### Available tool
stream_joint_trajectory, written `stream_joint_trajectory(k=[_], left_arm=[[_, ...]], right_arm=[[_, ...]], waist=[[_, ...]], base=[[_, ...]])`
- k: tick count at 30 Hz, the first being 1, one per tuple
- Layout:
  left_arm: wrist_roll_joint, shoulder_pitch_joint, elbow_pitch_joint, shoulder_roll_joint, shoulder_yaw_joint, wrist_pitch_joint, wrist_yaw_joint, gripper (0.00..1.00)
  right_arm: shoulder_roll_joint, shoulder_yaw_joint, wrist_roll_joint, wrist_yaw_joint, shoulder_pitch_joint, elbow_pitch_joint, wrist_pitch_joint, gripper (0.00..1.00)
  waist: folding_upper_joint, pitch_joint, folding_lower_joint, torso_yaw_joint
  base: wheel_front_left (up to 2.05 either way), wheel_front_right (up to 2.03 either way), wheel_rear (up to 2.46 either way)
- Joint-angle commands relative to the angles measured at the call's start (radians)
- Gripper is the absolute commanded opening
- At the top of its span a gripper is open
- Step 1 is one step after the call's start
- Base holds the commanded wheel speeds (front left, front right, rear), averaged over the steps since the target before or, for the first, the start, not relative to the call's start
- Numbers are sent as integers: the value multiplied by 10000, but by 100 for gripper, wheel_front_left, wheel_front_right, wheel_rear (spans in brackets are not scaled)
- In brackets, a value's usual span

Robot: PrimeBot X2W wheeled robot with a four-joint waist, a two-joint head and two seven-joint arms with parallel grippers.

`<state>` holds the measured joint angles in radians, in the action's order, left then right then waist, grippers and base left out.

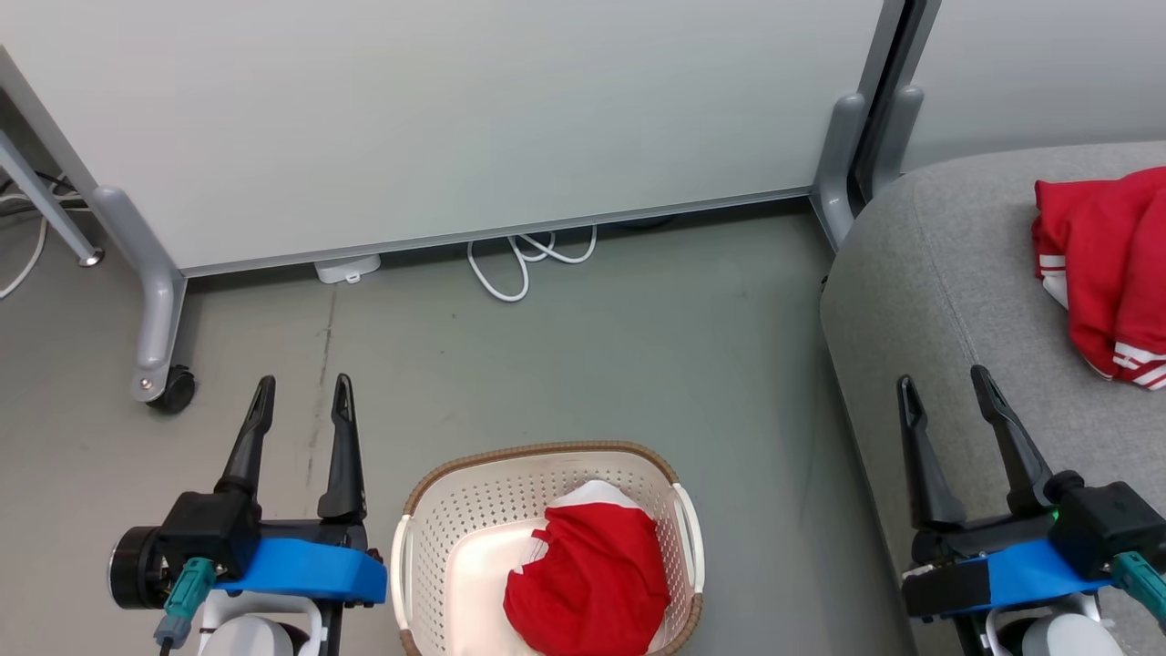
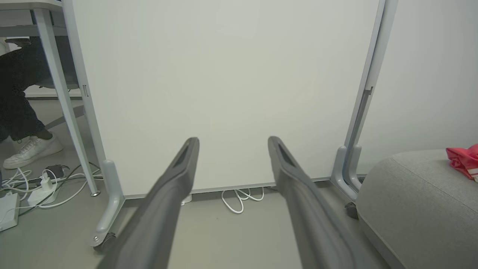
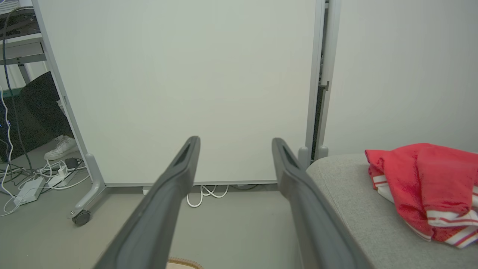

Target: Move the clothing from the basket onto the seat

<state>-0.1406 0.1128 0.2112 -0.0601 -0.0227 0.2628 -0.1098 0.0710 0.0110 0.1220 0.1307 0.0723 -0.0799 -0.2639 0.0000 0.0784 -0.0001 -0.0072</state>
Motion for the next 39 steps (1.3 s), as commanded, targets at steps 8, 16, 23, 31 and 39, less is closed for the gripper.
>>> stream_joint_trajectory(k=[8,16,23,31,39], left_arm=[[113,-145,190,80,132,28,-134,100],[139,-179,219,98,224,28,-163,100],[92,-125,199,100,160,28,-170,100],[255,568,509,99,-594,28,-220,100],[-55,2081,1838,-210,-2407,28,-205,100]], right_arm=[[-118,147,25,1,-331,-176,-12,100],[-155,127,15,1,-371,-240,-10,100],[-170,101,-1,1,-325,-242,-10,100],[-180,38,37,1,82,-207,-11,100],[-125,60,0,1,778,-57,-11,100]], waist=[[0,-31,1,124],[0,4,1,124],[0,67,1,116],[0,482,1,-19],[0,1505,1,-625]], base=[[0,0,0],[0,0,0],[0,0,0],[0,0,0],[0,0,0]])
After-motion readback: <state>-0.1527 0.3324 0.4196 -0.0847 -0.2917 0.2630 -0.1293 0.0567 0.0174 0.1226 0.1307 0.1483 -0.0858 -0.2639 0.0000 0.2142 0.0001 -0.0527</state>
